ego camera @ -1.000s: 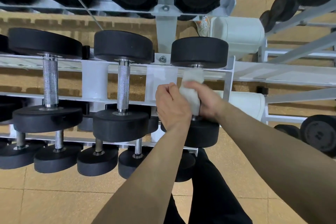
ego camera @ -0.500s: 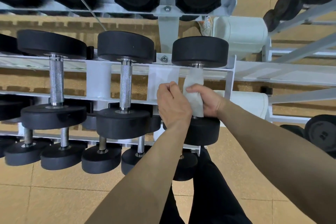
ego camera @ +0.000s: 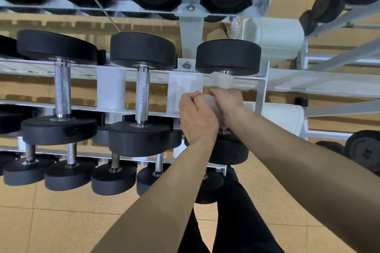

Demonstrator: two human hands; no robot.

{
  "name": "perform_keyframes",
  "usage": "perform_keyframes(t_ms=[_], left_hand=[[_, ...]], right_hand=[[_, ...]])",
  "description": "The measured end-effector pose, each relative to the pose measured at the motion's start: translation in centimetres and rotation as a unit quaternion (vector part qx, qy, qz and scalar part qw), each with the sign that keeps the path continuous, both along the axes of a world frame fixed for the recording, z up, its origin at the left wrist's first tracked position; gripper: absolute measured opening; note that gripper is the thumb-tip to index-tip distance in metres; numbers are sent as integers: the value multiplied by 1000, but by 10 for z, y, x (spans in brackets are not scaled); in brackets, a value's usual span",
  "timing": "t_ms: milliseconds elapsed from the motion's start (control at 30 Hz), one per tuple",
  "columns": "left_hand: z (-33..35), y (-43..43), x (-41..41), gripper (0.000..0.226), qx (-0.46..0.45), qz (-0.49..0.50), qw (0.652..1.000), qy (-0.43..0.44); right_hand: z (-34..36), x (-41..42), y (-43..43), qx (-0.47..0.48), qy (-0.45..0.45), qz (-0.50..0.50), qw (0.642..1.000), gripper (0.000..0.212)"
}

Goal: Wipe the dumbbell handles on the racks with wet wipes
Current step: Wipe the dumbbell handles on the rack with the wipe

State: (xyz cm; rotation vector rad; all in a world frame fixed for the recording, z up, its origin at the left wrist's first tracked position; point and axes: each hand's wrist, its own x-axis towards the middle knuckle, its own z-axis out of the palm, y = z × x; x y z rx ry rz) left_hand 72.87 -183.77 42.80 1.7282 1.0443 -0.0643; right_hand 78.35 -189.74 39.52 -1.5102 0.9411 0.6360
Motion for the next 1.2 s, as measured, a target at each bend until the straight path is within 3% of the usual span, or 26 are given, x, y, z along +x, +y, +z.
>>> perform_keyframes(t_ms=[100,167,367,500,567,667,767,833,900,1033,1133,1200], left_hand=[[1,-1,0,31,1,-2,1000,-5],[1,-1,-2,30,6,-2,1000,-8],[2,-1,-1,29,0,7,1000,2],[2,-1,-1,28,-5,8,1000,3],[2,0,-1,28,-4,8,1000,0],[0,0,-1,28,1,8,1000,-9],[-2,0,-3,29,7,3,1000,-16],[0,-1,-2,29,3,5,1000,-18],[-2,-1,-2,29,3,4,1000,-16],[-2,-1,-2,31,7,-2,1000,-12],[-4,0,-3,31,8,-8,1000,-16],[-5,1,-3,31,8,-16,1000,-15]], right_hand=[[-1,20,-20,192,11,21,981,44],[-3,20,-30,281,33,45,958,28],[-11,0,-43,321,57,109,939,23],[2,-13,-44,260,71,184,945,12],[6,-17,-35,141,18,178,974,13],[7,-17,-14,-49,-57,118,990,16],[4,2,3,-102,-100,25,989,17],[7,21,3,-41,-92,-16,995,20],[2,30,-9,94,-50,-11,994,17],[-14,21,-29,301,54,8,952,26],[-9,7,-35,323,74,67,941,18],[1,-6,-40,282,73,129,948,14]])
